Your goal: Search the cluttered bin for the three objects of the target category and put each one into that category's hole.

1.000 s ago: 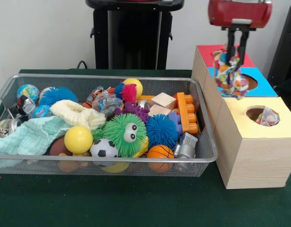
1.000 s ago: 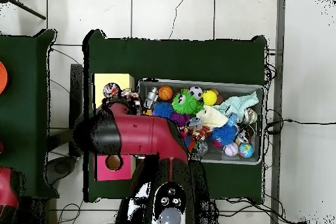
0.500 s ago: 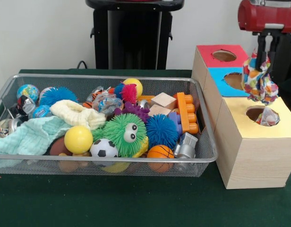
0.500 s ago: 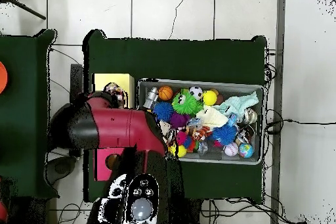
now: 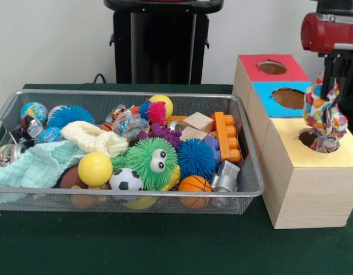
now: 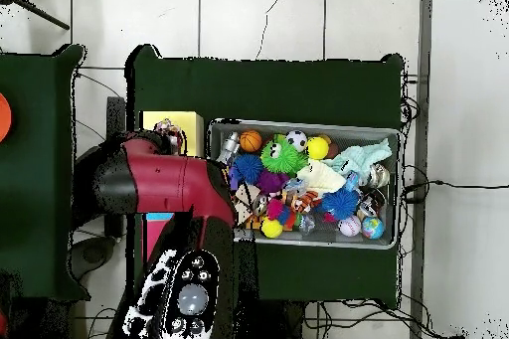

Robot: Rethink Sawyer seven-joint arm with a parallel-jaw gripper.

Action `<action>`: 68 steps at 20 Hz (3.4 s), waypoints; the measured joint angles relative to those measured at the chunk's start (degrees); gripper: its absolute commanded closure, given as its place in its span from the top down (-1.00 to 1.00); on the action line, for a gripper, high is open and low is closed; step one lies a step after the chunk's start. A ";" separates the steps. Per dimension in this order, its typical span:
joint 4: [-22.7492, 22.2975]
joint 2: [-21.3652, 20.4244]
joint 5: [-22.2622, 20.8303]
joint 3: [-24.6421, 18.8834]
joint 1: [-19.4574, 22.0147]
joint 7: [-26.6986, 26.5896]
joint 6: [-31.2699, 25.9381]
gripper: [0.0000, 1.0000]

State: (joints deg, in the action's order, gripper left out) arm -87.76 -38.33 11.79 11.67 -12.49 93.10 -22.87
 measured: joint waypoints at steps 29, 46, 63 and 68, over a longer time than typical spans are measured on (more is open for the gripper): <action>2.44 8.62 4.83 7.33 -4.30 0.15 0.44 -1.00; 2.46 10.82 13.04 7.30 -5.87 4.84 3.48 -1.00; 3.14 18.38 13.29 7.22 -7.02 4.85 12.18 -1.00; 4.08 19.34 13.42 6.43 -5.80 4.85 15.74 -1.00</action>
State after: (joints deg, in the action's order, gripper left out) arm -83.68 -18.99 25.21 18.09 -18.29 97.94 -7.13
